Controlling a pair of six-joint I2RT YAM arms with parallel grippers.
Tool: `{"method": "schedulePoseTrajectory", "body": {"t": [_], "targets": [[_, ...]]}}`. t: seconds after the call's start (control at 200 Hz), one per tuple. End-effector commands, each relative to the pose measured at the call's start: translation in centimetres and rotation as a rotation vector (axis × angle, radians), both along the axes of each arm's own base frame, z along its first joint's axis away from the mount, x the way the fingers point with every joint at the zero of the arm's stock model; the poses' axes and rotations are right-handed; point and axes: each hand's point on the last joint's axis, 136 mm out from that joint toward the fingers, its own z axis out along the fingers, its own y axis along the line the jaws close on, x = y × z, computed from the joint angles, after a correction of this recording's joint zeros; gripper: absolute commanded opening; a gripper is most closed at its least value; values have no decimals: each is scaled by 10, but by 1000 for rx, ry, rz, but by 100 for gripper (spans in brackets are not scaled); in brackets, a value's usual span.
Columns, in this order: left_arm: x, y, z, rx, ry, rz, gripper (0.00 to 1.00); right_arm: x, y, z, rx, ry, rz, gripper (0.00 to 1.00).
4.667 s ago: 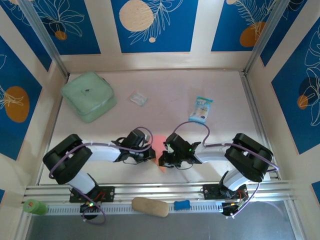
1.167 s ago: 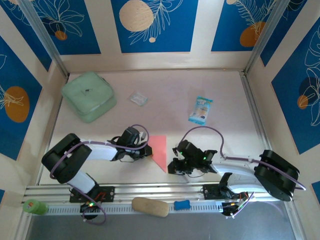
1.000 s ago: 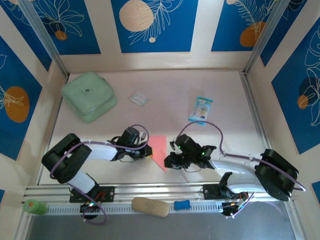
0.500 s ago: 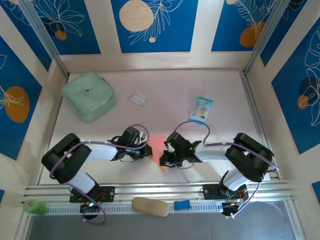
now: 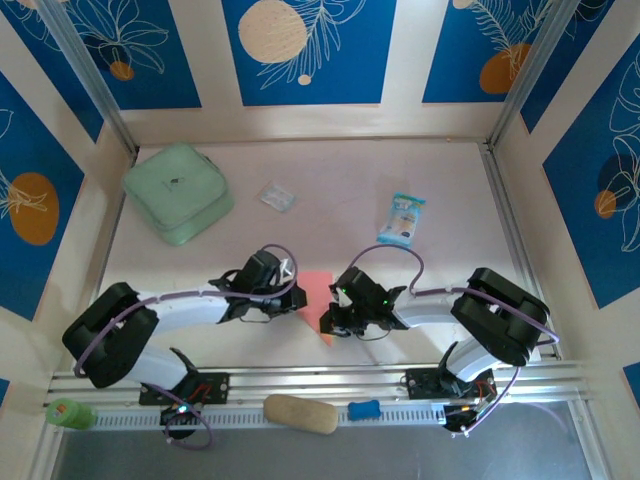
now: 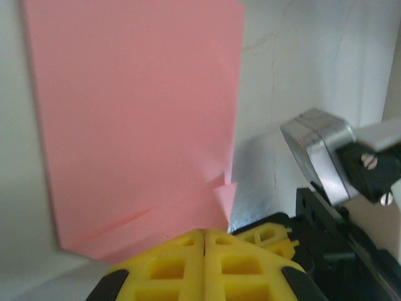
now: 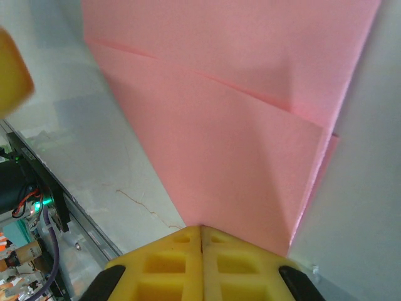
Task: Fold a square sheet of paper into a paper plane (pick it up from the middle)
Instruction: Perform the third fold on the triangle at the bottom-center of the table.
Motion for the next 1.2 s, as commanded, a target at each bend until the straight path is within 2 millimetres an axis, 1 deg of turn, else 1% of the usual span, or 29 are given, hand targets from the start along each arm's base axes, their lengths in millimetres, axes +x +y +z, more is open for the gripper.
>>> {"method": "schedulePoseTrajectory", "body": {"t": [0.0, 0.075, 0.12, 0.275, 0.435, 0.625, 0.83, 1.04, 1.195], "targets": [[-14, -10, -9, -7, 23, -22, 0, -18, -31, -33, -161, 91, -16, 6], [-20, -18, -16, -10, 39, -48, 0, -18, -32, -33, -161, 91, -16, 6], [-22, -17, -21, 0, 54, -52, 0, -18, -32, -33, -162, 91, -15, 6], [-22, 4, -45, 90, 64, -12, 0, -20, -34, -33, -166, 91, -17, 5], [-17, 20, -60, 95, 78, 21, 0, -21, -38, -36, -173, 93, -20, 5], [-9, 29, -61, 76, 87, 56, 0, -21, -38, -35, -170, 92, -16, 5], [5, 39, -55, 86, 89, 101, 0, -21, -39, -35, -169, 91, -16, 5], [16, 60, -58, 161, 109, 146, 0, -20, -41, -32, -165, 83, -14, 5], [19, 67, -56, 163, 111, 162, 0, -18, -42, -30, -157, 73, -7, 5]]}}
